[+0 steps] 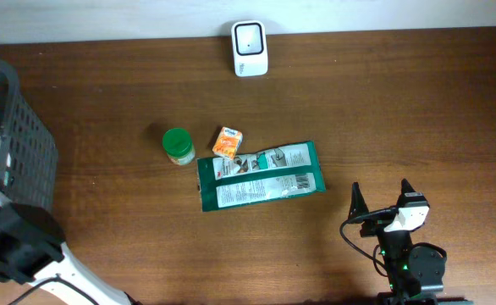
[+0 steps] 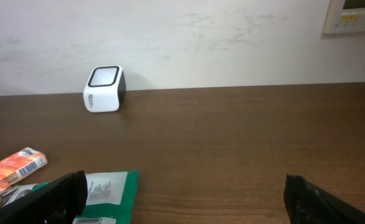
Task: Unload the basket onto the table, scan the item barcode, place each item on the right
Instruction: 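Lift the tube out and lay it on the table beside the bottle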
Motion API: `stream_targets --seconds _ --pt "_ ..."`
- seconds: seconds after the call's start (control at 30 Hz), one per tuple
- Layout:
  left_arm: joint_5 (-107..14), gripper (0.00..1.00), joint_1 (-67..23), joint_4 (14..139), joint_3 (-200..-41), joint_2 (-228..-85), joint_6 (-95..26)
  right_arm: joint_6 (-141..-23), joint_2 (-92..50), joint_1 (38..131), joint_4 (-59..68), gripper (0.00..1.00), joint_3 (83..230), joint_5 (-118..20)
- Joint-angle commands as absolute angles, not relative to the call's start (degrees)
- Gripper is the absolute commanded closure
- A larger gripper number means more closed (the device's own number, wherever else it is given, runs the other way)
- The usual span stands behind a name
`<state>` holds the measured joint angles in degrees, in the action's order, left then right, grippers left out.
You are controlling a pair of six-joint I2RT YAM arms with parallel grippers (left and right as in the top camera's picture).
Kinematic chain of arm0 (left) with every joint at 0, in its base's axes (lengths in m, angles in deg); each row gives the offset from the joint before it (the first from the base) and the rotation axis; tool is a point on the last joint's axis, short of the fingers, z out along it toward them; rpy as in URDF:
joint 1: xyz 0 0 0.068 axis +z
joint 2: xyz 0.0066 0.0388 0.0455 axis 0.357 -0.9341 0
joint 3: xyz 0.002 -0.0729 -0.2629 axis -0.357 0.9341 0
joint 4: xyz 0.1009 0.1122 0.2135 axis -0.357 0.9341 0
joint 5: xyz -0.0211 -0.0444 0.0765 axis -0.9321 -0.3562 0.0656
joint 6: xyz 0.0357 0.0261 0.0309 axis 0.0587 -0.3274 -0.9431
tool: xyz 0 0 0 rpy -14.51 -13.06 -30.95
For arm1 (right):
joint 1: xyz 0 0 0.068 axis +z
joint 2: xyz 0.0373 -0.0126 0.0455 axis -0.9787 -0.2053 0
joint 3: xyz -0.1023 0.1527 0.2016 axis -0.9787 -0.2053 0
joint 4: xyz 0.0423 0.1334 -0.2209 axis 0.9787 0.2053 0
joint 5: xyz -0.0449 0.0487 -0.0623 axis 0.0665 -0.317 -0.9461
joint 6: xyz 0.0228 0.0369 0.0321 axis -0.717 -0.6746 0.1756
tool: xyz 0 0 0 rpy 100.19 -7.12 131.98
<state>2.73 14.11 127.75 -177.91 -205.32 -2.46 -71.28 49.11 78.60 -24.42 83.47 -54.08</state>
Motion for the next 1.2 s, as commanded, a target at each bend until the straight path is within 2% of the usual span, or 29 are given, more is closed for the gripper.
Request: stream_targets --seconds 0.0,0.23,0.43,0.53,0.63,0.87,1.17 --pt "4.26 1.00 11.20 127.25 -187.92 -196.84 -4.41 -71.63 49.55 78.51 -24.18 0.02 83.17 -53.97" --pt "4.26 1.00 2.42 125.96 -193.21 -189.91 -4.80 -71.60 49.55 78.51 -24.18 0.02 83.17 -53.97" --pt "1.83 1.00 -11.20 125.98 -193.19 -189.08 -17.85 -71.60 49.55 78.51 -24.18 0.02 83.17 -53.97" --pt "-0.02 1.00 -18.39 129.72 -192.29 -191.16 -25.76 -71.63 49.55 78.51 -24.18 0.02 83.17 -53.97" --pt "0.65 1.00 -24.40 137.57 -189.63 -195.22 -26.02 -71.63 49.55 78.51 -24.18 0.02 83.17 -53.97" --pt "1.16 1.00 -29.74 138.00 -171.44 -200.97 -29.80 -71.60 49.55 78.51 -24.18 0.02 83.17 -53.97" --pt "7.78 1.00 -29.41 124.71 -148.40 -201.21 -31.53 -71.60 49.55 78.51 -24.18 0.02 83.17 -53.97"
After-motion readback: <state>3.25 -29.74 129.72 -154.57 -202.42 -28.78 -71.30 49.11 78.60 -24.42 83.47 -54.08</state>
